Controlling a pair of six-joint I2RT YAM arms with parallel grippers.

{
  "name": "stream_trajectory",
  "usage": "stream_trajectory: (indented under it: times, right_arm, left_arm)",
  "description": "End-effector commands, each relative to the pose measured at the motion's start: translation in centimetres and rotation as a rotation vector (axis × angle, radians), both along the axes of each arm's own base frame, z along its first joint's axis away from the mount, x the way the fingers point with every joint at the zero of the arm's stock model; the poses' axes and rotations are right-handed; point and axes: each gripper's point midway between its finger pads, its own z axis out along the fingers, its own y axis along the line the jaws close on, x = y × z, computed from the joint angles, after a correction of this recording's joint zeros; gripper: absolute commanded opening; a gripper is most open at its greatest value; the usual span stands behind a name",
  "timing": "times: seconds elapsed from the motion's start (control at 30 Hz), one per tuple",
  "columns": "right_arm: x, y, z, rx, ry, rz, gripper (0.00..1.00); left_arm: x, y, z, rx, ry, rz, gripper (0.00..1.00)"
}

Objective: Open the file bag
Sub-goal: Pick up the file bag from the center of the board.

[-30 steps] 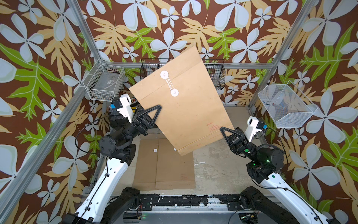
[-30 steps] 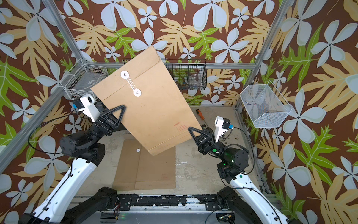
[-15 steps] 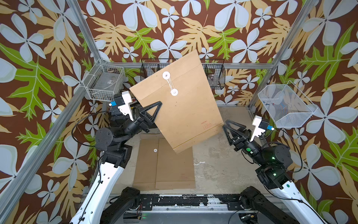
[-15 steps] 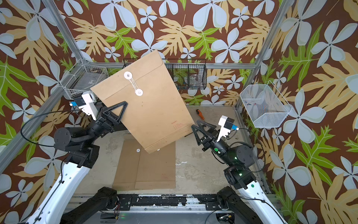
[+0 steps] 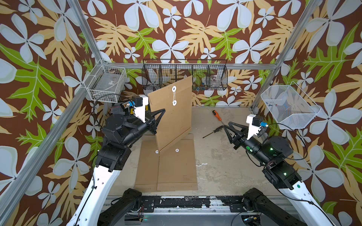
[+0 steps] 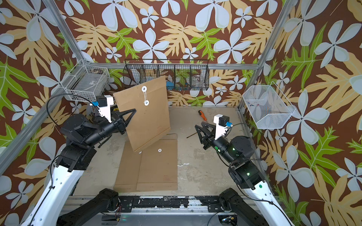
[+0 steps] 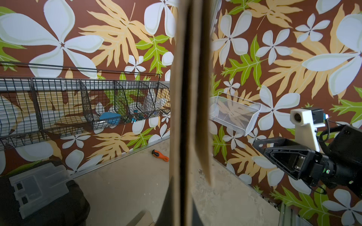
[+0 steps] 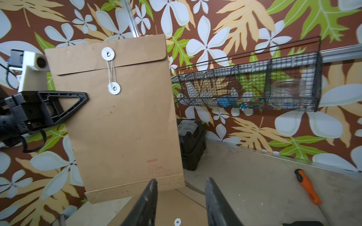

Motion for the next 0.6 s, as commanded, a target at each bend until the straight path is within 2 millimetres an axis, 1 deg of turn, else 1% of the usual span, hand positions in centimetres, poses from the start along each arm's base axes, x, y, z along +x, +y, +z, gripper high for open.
stream_trajectory:
  times: [0.0,0.07,0.13,0.2,0.27,0.37,0.5,0.57]
  right_arm:
    - [-1.9,2.4,1.7,0.101,-0.019,0.195,0.38]
    - [-2.5,3.2,2.4,0.172,-0.021,0.273,0.36]
    - [-2.7,3.6,2.5,0.237,-0.004,0.320,0.35]
    - [-2.7,3.5,2.4,0.287,0.013,0.325,0.36]
    - [-2.6,3.3,2.1,0.323,0.025,0.324,0.40]
    - [-2.6,3.6,2.0,0.328,0.040,0.345,0.39]
    - [-3.0,3.9,2.5,0.331,0.040,0.378,0.29]
    - [-3.0,3.9,2.3,0.318,0.052,0.373,0.27]
  left_arm:
    - [0.4,-0.4,-2.0,0.114,0.013,0.041,0.00]
    - [0.2,-1.2,-2.5,0.133,0.022,0.024,0.00]
    - [-0.1,-2.0,-2.9,0.144,0.025,0.000,0.00]
    - [-0.5,-2.6,-3.0,0.149,0.025,-0.020,0.00]
    - [-0.8,-3.3,-3.2,0.154,0.027,-0.044,0.00]
    - [-1.5,-4.7,-3.8,0.167,0.035,-0.092,0.00]
    - [-2.2,-6.3,-4.9,0.194,0.042,-0.126,0.00]
    - [-2.7,-7.1,-5.2,0.201,0.043,-0.145,0.00]
